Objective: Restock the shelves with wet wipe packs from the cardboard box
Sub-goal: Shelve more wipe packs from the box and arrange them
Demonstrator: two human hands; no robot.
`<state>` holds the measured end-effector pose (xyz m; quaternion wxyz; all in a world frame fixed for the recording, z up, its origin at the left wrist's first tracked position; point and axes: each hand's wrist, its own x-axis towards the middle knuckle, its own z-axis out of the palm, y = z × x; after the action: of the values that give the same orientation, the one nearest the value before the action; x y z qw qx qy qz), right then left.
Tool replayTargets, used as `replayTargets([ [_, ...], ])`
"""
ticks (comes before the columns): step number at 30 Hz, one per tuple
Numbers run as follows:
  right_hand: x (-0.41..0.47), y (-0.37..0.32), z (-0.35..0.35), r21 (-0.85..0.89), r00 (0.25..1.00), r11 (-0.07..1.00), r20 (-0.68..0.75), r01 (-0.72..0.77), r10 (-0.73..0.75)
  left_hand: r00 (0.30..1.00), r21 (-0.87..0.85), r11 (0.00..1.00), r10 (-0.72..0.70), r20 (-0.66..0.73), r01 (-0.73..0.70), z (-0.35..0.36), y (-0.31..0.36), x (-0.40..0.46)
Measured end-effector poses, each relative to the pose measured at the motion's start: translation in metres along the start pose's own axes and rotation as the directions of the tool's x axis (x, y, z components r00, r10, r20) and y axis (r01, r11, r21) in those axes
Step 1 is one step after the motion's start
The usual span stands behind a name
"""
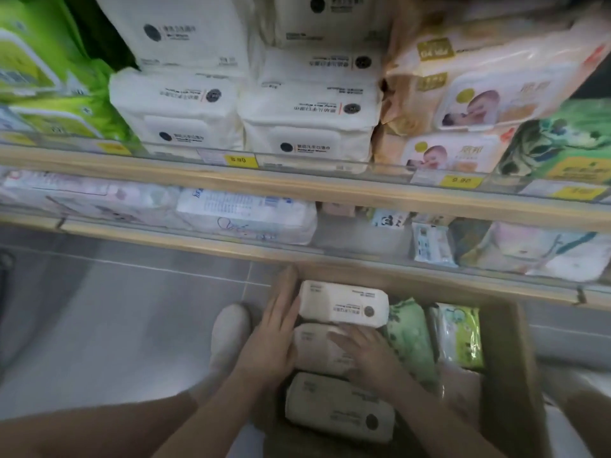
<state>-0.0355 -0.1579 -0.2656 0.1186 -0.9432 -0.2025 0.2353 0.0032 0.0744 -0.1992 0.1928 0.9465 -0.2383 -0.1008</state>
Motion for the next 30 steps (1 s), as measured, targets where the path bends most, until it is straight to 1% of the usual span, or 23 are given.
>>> replayTargets([
  [2,0.000,-0.001,-0.002,-0.030,0.998,1.000,0.057,0.007,-0.005,1.000,-0.019,1.000,-0.002,0.010,0.002,0.002,-0.001,0.000],
  [5,0.007,-0.010,-0.006,-0.050,0.992,0.997,0.112,-0.054,0.059,0.998,-0.081,0.996,-0.026,0.058,0.031,0.009,-0.005,0.001],
  [6,0.009,-0.013,-0.005,-0.058,0.990,0.996,0.117,-0.069,0.075,0.998,-0.086,0.996,-0.028,0.055,0.032,0.011,-0.006,0.001],
  [9,0.017,-0.021,0.003,-0.107,0.991,0.989,0.074,-0.101,0.109,0.999,-0.099,0.995,-0.012,0.039,0.016,0.013,-0.006,0.001],
  [11,0.020,-0.027,0.004,-0.114,0.983,0.982,0.087,-0.150,0.161,0.998,-0.111,0.993,-0.019,0.052,0.025,0.013,-0.006,0.001],
  [13,0.023,-0.029,0.002,-0.108,0.980,0.981,0.103,-0.161,0.172,0.998,-0.114,0.993,-0.024,0.054,0.030,0.012,-0.006,0.001],
  [16,0.020,-0.027,-0.003,-0.087,0.989,0.988,0.062,-0.126,0.131,0.997,-0.100,0.993,-0.053,0.060,0.058,0.015,-0.004,0.002],
  [19,0.011,-0.029,-0.010,-0.031,0.985,0.985,0.020,-0.172,0.173,0.996,-0.102,0.992,-0.068,0.058,0.073,0.014,-0.002,0.001],
  [22,-0.008,-0.035,-0.029,0.003,0.983,0.984,-0.038,-0.178,0.178,0.993,-0.099,0.991,-0.082,0.084,0.090,0.006,-0.003,0.002],
  [25,-0.027,-0.038,-0.067,0.033,0.969,0.975,-0.112,-0.220,0.222,0.983,-0.123,0.975,-0.183,0.003,0.182,-0.013,0.005,0.014],
  [26,-0.032,-0.038,-0.079,0.045,0.960,0.969,-0.137,-0.242,0.246,0.980,-0.125,0.973,-0.196,-0.028,0.191,-0.021,0.008,0.019],
  [30,-0.059,-0.014,-0.112,0.082,0.908,0.932,-0.212,-0.353,0.362,0.988,-0.145,0.985,-0.111,-0.107,0.095,-0.041,0.021,0.045],
])
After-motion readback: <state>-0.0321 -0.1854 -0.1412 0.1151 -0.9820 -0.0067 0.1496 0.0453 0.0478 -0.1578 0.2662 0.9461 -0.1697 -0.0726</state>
